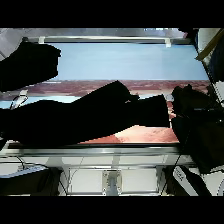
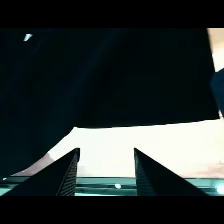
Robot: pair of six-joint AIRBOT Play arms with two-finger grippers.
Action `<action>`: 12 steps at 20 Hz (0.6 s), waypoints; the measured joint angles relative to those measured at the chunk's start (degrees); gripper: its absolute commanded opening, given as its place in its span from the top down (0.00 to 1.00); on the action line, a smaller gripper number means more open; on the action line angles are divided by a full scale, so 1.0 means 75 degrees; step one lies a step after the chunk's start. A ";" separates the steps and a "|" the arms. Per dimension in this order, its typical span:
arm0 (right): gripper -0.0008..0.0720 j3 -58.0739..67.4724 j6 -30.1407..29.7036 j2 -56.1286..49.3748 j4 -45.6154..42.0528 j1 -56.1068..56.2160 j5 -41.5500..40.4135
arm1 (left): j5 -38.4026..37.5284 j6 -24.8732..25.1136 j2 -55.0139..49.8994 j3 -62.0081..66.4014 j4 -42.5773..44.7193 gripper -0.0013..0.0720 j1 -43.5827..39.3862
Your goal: Fold the clothes and pants, and hang the long-sleeved shirts on hangers.
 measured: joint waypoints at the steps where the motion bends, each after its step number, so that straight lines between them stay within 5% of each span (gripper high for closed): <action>1: 0.45 -0.0017 -0.0009 0.0006 0.0082 -0.0006 0.0000 | 0.0061 0.0085 -0.0041 -0.0015 -0.0076 0.97 -0.0055; 6: 0.45 -0.0087 -0.0029 0.0035 0.0029 -0.0020 0.0388 | 0.0125 0.0108 -0.0020 0.0274 -0.0085 0.97 -0.0184; 12: 0.45 -0.1309 0.0216 0.0038 -0.0125 -0.0020 0.0017 | 0.0058 -0.1303 0.0399 0.1072 0.1644 0.97 -0.0338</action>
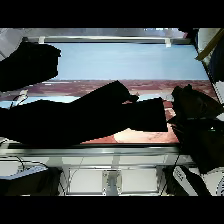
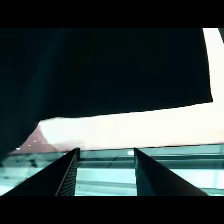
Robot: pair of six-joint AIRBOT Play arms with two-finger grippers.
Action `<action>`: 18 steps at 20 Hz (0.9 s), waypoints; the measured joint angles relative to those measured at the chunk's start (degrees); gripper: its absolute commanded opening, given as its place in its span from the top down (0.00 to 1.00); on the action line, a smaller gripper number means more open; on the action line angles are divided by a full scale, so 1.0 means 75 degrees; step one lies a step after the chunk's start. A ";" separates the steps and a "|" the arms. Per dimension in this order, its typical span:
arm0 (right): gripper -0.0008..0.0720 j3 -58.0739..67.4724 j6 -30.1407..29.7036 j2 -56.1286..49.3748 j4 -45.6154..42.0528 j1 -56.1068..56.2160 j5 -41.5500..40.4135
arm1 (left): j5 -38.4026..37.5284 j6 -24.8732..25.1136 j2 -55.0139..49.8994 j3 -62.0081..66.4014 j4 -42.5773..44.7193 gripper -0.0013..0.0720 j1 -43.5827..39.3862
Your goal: Fold the clothes and pants, and hang the long-sleeved shirts on hangers.
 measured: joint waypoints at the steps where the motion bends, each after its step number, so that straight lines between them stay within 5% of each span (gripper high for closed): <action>1: 0.45 -0.0294 0.0032 -0.0009 0.0026 0.0000 -0.0198 | -0.0006 -0.0166 0.0044 0.0050 0.0184 0.97 -0.0058; 18: 0.45 -0.1201 -0.0440 -0.1845 0.0443 -0.0009 -0.1810 | -0.0367 -0.1032 0.0157 0.0178 0.2264 0.97 -0.1189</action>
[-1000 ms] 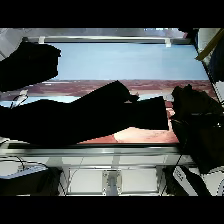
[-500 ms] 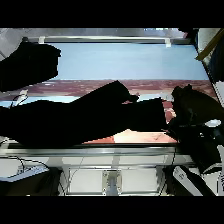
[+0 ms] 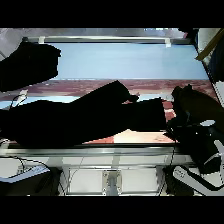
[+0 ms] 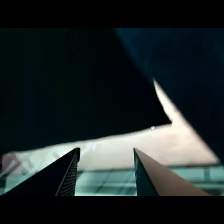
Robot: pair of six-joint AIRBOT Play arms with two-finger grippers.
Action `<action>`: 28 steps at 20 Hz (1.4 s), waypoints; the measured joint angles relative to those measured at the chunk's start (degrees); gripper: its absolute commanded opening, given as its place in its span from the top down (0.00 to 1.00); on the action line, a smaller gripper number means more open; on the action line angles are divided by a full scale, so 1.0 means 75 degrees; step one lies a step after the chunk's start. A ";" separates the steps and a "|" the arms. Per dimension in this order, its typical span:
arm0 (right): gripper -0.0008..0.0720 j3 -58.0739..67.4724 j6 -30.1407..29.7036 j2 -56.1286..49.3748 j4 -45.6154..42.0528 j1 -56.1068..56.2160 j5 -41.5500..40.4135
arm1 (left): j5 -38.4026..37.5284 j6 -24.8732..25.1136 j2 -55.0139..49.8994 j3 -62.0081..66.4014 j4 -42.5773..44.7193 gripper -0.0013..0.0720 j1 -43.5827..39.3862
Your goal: Fold the clothes and pants, and hang the long-sleeved shirts on hangers.
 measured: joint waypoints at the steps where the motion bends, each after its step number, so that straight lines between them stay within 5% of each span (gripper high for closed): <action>1: 0.45 0.0026 -0.0017 -0.0073 0.0082 0.0000 -0.0105 | -0.0058 -0.0015 0.0000 0.0000 0.0070 0.97 -0.0009; 4: 0.49 0.0114 -0.0023 -0.0207 0.0221 0.0000 -0.0510 | -0.0108 -0.0044 0.0000 0.0003 0.0184 0.97 -0.0015; 5: 0.58 0.0128 0.0012 -0.0236 0.0221 0.0003 -0.0606 | -0.0114 -0.0044 0.0000 0.0003 0.0201 0.97 -0.0015; 7: 0.98 0.0149 0.0064 -0.0315 0.0187 0.0003 -0.0831 | -0.0172 -0.0047 0.0000 0.0003 0.0236 0.97 -0.0015; 11: 0.98 0.0245 0.0125 -0.0326 0.0044 0.0000 -0.0819 | -0.0312 -0.0047 0.0023 0.0070 0.0423 0.97 -0.0015; 23: 0.97 0.0959 0.0551 0.1247 -0.2311 0.0000 0.1644 | -0.1081 -0.0122 0.0006 0.0755 0.1993 0.97 -0.0003; 24: 0.95 0.0813 0.0557 0.1276 -0.2393 0.0000 0.1632 | -0.1105 -0.0140 -0.0020 0.0758 0.2116 0.93 0.0003; 26: 0.65 0.0557 0.0583 0.1314 -0.2468 0.0000 0.1533 | -0.1142 -0.0245 -0.0076 0.0764 0.2212 0.07 0.0006; 28: 0.60 0.0495 0.0583 0.1335 -0.2471 0.0000 0.1644 | -0.1329 -0.0329 -0.0099 0.0769 0.2232 0.03 -0.0009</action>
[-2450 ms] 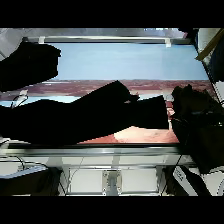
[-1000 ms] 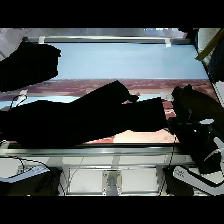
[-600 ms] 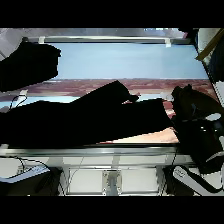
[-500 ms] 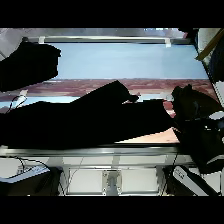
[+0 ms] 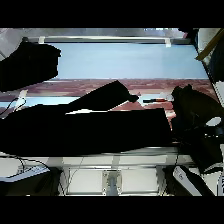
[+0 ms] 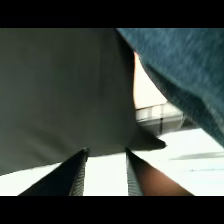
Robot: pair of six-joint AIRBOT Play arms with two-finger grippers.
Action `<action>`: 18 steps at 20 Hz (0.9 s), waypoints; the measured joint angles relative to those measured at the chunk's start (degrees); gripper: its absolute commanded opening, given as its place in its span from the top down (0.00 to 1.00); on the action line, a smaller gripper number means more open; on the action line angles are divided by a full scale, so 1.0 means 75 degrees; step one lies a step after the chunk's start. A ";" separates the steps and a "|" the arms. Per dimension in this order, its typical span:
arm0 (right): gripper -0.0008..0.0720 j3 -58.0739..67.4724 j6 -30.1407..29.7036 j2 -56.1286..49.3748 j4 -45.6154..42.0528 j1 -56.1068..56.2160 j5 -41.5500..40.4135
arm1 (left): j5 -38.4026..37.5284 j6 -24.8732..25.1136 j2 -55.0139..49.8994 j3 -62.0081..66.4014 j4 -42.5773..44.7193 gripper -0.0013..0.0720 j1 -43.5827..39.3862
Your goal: Fold the clothes and pants, and hang the long-sleeved shirts on hangers.
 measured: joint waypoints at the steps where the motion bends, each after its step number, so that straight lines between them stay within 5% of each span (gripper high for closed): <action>1: 0.60 0.0064 0.0003 0.0003 0.0003 0.0000 0.0143 | -0.0085 0.0000 0.0029 0.0020 0.0003 0.03 -0.0006; 8: 0.59 0.2465 0.0020 0.0280 0.0239 0.0067 0.0670 | 0.0399 -0.0580 0.0329 0.1384 -0.0938 0.04 -0.0041; 10: 0.42 0.3121 0.0102 0.0067 0.0431 0.0213 0.0326 | 0.1037 -0.0962 0.0195 0.1786 -0.1585 0.04 -0.0195; 12: 0.38 0.3491 0.0166 -0.0440 0.0775 0.0428 0.0067 | 0.1198 -0.1201 -0.0233 0.2084 -0.1868 0.04 -0.0443; 13: 0.27 0.3608 0.0192 -0.0793 0.1040 0.0562 -0.0058 | 0.1195 -0.1291 -0.0522 0.2197 -0.1958 0.04 -0.0586; 18: 0.25 0.3882 0.0207 -0.2556 0.2530 0.1478 -0.1055 | 0.1011 -0.1478 -0.1871 0.2428 -0.1696 0.05 -0.1116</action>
